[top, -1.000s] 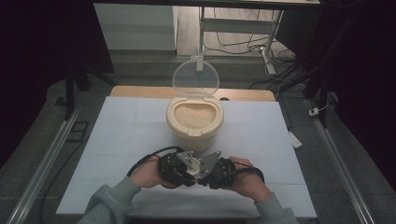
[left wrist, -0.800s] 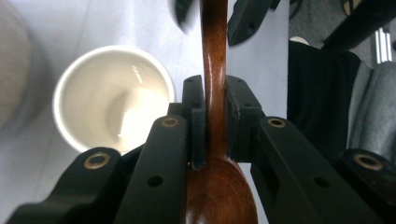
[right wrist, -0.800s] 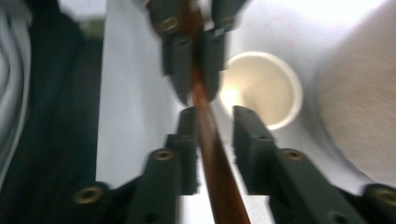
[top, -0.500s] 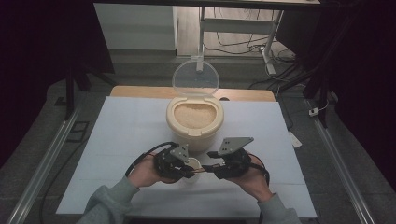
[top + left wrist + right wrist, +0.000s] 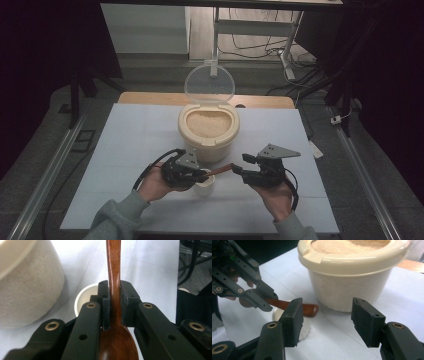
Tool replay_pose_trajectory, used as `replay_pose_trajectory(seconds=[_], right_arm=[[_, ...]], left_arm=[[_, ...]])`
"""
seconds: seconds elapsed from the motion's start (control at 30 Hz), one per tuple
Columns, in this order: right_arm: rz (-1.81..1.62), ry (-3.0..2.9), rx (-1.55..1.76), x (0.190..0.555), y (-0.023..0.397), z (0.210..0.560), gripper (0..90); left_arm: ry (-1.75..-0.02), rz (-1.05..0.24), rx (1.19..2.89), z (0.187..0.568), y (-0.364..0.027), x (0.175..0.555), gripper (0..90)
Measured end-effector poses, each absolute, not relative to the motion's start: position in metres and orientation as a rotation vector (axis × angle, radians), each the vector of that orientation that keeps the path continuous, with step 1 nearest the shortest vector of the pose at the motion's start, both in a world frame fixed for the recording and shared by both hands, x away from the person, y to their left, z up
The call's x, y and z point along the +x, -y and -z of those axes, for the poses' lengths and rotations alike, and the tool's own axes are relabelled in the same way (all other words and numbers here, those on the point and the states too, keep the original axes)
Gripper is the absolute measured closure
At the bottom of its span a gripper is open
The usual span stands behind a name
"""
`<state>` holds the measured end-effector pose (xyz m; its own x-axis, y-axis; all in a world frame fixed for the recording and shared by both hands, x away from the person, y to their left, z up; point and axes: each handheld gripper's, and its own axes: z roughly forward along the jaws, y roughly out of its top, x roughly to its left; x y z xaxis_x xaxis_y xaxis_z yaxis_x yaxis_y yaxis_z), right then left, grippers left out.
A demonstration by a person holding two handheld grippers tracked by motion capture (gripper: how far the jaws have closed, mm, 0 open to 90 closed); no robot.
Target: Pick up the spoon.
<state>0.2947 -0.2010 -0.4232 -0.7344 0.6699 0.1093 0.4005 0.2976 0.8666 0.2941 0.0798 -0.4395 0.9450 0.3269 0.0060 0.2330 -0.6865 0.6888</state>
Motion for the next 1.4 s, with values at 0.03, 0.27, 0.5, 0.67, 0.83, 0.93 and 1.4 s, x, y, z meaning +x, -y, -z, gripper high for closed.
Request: replay_pose_trajectory(seconds=[0.03, 0.27, 0.5, 0.67, 0.83, 0.93, 1.4], right_arm=[[-1.428, -2.266, 0.986, 0.293, 0.203, 0.424, 43.0], [-1.459, -2.236, 1.047, 0.29, 0.205, 0.428, 39.1], [-1.503, -2.233, 1.075, 0.289, 0.195, 0.433, 35.0], [-1.535, -2.236, 1.08, 0.289, 0.191, 0.435, 35.6], [-1.556, -2.237, 1.081, 0.288, 0.187, 0.438, 40.7], [-1.572, -2.26, 1.075, 0.288, 0.184, 0.44, 47.4], [-1.751, -2.195, 1.107, 0.286, 0.189, 0.438, 65.7]], left_arm=[[-0.396, -0.169, 2.347, 0.439, -0.08, 0.294, 79.2], [-0.416, -0.225, 2.309, 0.439, -0.08, 0.292, 79.2], [-0.417, -0.273, 2.279, 0.438, -0.077, 0.287, 79.2], [-0.407, -0.286, 2.269, 0.439, -0.073, 0.285, 79.2], [-0.392, -0.295, 2.266, 0.439, -0.069, 0.282, 79.2], [-0.382, -0.296, 2.272, 0.439, -0.068, 0.281, 79.2], [-0.379, -0.32, 2.284, 0.44, -0.067, 0.28, 79.6]])
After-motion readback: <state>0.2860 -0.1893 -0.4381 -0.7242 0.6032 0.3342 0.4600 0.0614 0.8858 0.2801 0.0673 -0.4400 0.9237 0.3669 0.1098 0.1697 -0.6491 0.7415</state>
